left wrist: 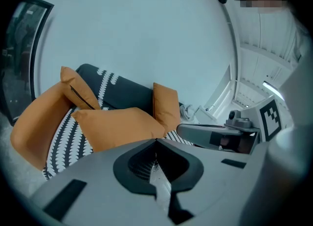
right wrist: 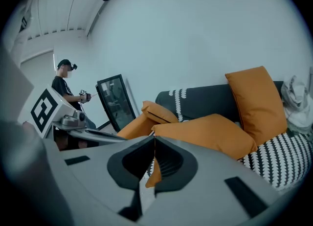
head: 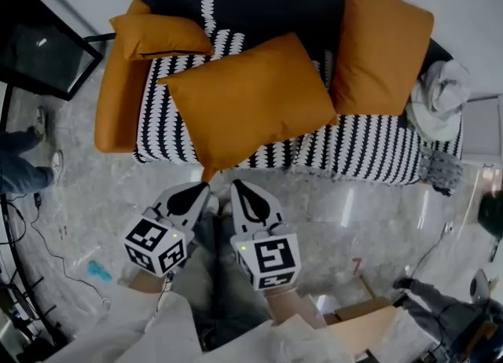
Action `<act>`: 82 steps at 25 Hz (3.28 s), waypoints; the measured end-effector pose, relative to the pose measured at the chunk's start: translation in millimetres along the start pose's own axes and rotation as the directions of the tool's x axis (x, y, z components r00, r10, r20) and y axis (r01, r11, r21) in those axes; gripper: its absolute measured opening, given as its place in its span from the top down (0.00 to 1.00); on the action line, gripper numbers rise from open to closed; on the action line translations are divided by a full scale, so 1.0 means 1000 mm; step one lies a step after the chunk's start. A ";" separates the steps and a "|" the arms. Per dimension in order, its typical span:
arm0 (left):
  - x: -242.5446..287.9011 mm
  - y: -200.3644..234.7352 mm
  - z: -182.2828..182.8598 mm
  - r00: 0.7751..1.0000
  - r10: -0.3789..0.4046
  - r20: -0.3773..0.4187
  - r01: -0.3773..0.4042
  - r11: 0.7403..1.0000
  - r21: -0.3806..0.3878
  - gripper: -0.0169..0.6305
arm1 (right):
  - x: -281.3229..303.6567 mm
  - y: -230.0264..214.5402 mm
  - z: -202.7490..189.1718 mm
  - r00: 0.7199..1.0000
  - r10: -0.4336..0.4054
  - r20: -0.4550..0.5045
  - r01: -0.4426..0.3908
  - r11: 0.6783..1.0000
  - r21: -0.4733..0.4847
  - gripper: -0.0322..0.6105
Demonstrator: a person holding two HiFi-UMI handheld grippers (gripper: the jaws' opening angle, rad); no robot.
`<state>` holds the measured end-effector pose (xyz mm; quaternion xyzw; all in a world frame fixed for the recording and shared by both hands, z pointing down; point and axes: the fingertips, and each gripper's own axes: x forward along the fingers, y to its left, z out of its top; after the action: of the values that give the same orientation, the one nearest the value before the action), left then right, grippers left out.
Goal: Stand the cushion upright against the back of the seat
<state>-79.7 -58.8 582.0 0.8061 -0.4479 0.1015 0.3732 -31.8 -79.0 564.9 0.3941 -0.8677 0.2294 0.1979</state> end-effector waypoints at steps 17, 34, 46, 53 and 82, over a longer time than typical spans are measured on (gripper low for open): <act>0.035 0.056 -0.053 0.999 0.041 0.005 -0.041 0.995 -0.095 0.96 | 0.038 0.002 -0.090 0.995 0.053 -0.082 -0.044 0.993 0.109 0.93; 0.058 0.091 -0.095 0.995 0.092 -0.050 -0.096 0.992 -0.086 0.96 | 0.072 0.001 -0.124 0.993 0.060 -0.101 -0.042 0.983 0.178 0.93; 0.073 0.104 -0.116 0.987 0.114 -0.117 -0.123 0.990 -0.071 0.75 | 0.080 -0.001 -0.140 0.990 0.072 -0.120 -0.045 0.976 0.215 0.93; 0.085 0.111 -0.135 0.982 0.119 -0.146 -0.131 0.988 -0.078 0.64 | 0.082 -0.006 -0.146 0.988 0.075 -0.132 -0.045 0.975 0.216 0.93; 0.111 0.133 -0.176 0.954 0.177 -0.241 -0.194 0.980 -0.049 0.62 | 0.078 -0.025 -0.171 0.982 0.077 -0.170 -0.033 0.968 0.249 0.93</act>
<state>-91.6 -51.4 828.7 0.7288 -0.4778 0.2147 0.4410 -32.7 -44.9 751.5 0.3690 -0.8222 0.3744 0.2183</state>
